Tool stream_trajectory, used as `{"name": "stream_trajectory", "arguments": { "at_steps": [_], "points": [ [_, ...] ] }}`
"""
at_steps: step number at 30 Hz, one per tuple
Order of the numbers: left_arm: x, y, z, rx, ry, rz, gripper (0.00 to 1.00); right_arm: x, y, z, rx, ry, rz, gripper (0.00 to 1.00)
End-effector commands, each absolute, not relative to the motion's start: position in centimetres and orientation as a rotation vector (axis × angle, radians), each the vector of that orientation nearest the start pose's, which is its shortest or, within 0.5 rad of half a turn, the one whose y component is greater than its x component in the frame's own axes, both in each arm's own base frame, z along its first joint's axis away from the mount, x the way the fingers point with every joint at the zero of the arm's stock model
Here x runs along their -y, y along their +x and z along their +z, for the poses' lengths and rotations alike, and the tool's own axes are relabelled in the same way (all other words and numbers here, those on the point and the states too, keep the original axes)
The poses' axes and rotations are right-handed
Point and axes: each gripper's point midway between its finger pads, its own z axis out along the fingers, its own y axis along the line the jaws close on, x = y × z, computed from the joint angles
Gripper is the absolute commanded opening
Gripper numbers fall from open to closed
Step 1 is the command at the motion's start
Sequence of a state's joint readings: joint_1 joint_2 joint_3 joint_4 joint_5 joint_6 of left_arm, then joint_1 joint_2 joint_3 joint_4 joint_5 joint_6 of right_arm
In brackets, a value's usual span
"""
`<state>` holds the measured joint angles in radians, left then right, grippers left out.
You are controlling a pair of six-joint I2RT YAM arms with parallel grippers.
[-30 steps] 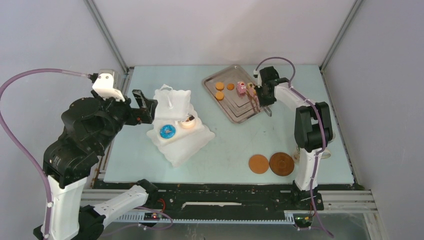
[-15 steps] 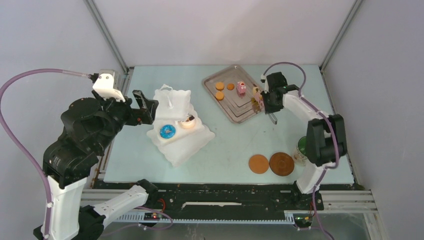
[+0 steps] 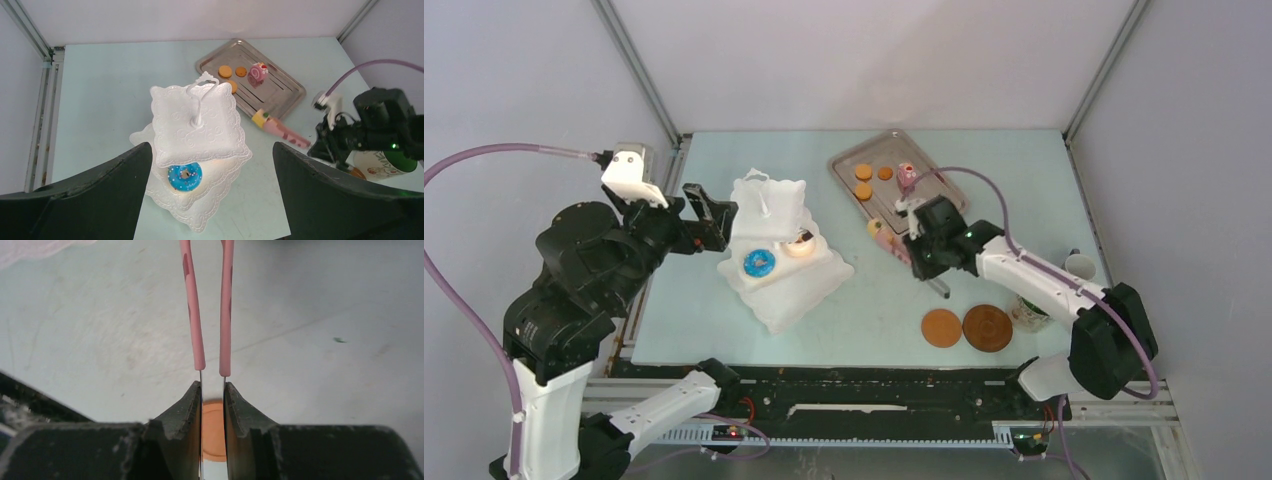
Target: Serve the afternoon tea
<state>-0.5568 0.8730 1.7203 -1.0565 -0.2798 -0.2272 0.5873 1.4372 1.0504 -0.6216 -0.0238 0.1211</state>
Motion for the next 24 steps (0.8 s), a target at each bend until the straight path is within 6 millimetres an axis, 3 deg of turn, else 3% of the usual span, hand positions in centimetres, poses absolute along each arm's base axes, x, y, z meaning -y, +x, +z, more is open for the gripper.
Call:
{"name": "stream_trajectory", "arguments": {
  "at_steps": [1,8,13,24],
  "points": [
    [7.7,18.9,45.6,-1.748,0.105,-0.354,0.98,-24.1,24.9,11.4,-2.429,-0.741,0.434,0.12],
    [7.8,18.7,45.8,-1.747,0.107,-0.365,0.98,-30.0,22.6,10.6,-2.360,-0.895,0.545,0.12],
    [7.9,18.6,45.9,-1.744,0.107,-0.370,0.98,-32.0,22.1,9.6,-2.349,-0.971,0.555,0.12],
    [7.7,18.5,46.0,-1.742,0.101,-0.369,0.98,-34.4,23.4,9.0,-2.327,-1.031,0.518,0.18]
  ]
}}
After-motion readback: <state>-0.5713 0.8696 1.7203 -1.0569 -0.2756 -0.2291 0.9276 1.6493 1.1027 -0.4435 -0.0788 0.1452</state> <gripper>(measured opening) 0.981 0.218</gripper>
